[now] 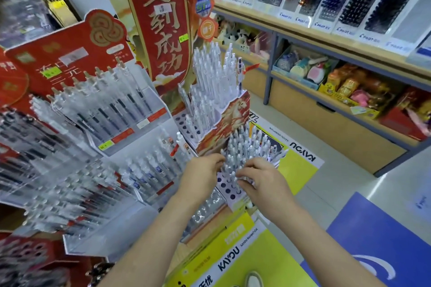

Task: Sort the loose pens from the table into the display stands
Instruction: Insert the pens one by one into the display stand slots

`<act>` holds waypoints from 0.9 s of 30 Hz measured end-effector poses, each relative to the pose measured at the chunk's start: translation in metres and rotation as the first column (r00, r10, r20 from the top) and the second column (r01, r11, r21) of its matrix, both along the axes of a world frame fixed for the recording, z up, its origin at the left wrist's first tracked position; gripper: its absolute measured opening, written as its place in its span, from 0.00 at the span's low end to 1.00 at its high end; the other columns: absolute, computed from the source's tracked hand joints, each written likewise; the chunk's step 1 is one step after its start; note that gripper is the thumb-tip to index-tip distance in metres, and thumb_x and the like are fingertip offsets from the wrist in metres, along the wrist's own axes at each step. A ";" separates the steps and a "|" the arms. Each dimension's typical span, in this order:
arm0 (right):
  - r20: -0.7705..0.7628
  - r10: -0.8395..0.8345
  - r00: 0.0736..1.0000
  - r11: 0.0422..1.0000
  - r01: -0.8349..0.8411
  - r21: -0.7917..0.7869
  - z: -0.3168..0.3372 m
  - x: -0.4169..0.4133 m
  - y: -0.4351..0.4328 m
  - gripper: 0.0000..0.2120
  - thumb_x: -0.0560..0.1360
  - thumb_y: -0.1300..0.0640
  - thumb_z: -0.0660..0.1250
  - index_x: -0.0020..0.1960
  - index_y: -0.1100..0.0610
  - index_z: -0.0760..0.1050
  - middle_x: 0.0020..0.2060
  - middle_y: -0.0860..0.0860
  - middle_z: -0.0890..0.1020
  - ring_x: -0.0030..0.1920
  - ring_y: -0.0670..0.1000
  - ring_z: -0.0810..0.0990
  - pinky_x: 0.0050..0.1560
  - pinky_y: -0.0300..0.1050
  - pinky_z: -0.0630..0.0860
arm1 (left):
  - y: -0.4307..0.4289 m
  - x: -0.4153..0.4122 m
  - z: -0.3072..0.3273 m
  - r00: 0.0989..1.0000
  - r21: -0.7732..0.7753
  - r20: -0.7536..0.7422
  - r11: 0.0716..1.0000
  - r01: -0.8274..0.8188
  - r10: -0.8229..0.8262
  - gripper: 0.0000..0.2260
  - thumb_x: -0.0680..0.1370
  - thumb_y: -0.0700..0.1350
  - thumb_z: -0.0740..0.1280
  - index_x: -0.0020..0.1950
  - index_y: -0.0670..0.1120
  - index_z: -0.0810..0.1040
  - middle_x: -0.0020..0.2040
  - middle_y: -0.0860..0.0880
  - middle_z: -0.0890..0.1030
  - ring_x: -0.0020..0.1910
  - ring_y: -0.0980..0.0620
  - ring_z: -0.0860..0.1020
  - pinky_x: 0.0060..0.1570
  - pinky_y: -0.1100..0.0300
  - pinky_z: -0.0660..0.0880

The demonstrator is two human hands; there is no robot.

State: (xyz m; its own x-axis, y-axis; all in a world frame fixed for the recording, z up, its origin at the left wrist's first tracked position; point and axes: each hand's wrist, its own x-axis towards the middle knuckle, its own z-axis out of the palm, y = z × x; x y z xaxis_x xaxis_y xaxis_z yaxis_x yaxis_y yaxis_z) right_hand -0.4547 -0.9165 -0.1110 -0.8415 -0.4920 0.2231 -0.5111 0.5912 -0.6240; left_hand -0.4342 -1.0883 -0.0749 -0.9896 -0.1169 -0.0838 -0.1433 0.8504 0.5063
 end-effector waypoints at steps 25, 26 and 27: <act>-0.080 0.070 0.994 0.997 -0.071 -0.011 -0.006 -0.015 0.002 0.06 0.72 0.58 0.75 0.48 0.55 0.83 0.43 0.48 0.78 0.44 0.52 0.78 0.42 0.47 0.77 | 0.005 0.001 -0.001 1.000 -0.112 -0.012 0.994 -0.007 0.006 0.12 0.80 0.42 0.63 0.63 0.50 0.77 0.57 0.50 0.82 0.54 0.49 0.79 0.53 0.53 0.76; -0.076 0.066 0.995 0.997 -0.068 -0.027 -0.007 -0.013 0.002 0.07 0.71 0.58 0.76 0.49 0.55 0.83 0.44 0.48 0.78 0.44 0.51 0.78 0.41 0.46 0.77 | 0.004 0.004 -0.002 0.999 -0.091 -0.047 0.996 -0.008 0.003 0.14 0.79 0.41 0.64 0.64 0.50 0.77 0.59 0.50 0.81 0.56 0.50 0.79 0.55 0.53 0.76; -0.074 0.060 0.995 0.997 -0.064 -0.041 -0.008 -0.011 0.003 0.09 0.71 0.59 0.76 0.51 0.55 0.82 0.46 0.48 0.78 0.43 0.50 0.78 0.41 0.44 0.77 | 0.004 0.007 -0.004 0.995 -0.083 -0.102 0.997 0.001 -0.009 0.15 0.79 0.41 0.65 0.65 0.50 0.76 0.61 0.50 0.79 0.57 0.50 0.78 0.57 0.53 0.75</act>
State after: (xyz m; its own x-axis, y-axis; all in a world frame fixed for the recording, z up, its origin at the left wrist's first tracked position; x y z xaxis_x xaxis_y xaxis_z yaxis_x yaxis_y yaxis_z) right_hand -0.4660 -0.9139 -0.1193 -0.7904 -0.5311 0.3052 -0.5909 0.5299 -0.6082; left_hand -0.4269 -1.0841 -0.0785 -0.9931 -0.1142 0.0273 -0.0902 0.8906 0.4457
